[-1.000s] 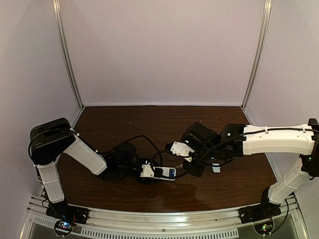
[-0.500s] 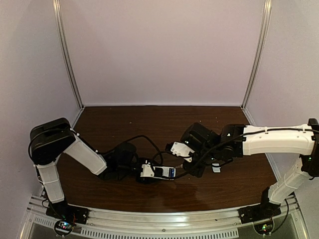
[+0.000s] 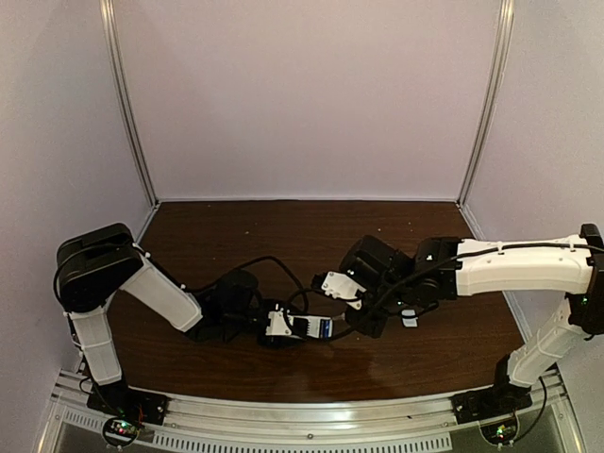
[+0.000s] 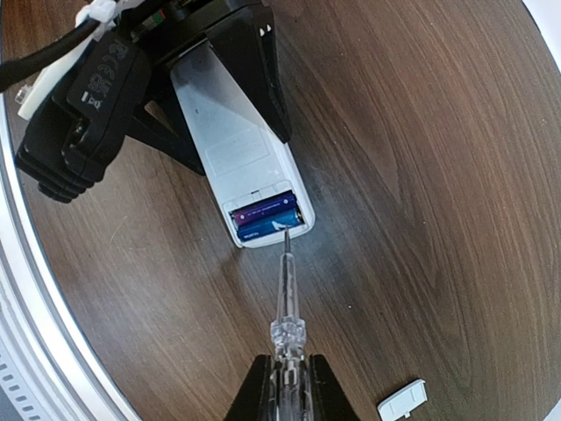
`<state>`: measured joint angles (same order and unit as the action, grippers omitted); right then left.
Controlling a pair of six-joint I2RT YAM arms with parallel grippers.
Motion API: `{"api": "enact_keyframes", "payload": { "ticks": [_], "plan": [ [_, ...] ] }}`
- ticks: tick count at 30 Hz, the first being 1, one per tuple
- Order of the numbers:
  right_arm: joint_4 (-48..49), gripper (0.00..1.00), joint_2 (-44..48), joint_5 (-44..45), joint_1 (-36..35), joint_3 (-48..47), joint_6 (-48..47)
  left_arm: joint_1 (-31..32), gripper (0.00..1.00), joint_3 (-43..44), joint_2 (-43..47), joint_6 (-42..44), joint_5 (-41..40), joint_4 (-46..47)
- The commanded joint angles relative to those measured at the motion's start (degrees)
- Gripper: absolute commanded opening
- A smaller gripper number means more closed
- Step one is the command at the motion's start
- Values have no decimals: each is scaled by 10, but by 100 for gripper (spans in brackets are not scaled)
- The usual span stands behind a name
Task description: Unload the batteries from the remote control
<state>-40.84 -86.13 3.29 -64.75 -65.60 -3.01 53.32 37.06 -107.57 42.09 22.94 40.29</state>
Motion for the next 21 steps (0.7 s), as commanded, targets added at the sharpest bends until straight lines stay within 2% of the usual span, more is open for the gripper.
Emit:
{"api": "enact_keyframes", "payload": {
  "ticks": [1,15,21],
  "plan": [
    [9,0,-19,17,-5,-6,5,2,0,3,12,-2,7,12],
    [25,0,-36,30,-4,-2,9,3,0,4,12,-2,12,9],
    [25,0,19,35,-2,9,24,3,0,5,12,-2,16,8]
  ]
}}
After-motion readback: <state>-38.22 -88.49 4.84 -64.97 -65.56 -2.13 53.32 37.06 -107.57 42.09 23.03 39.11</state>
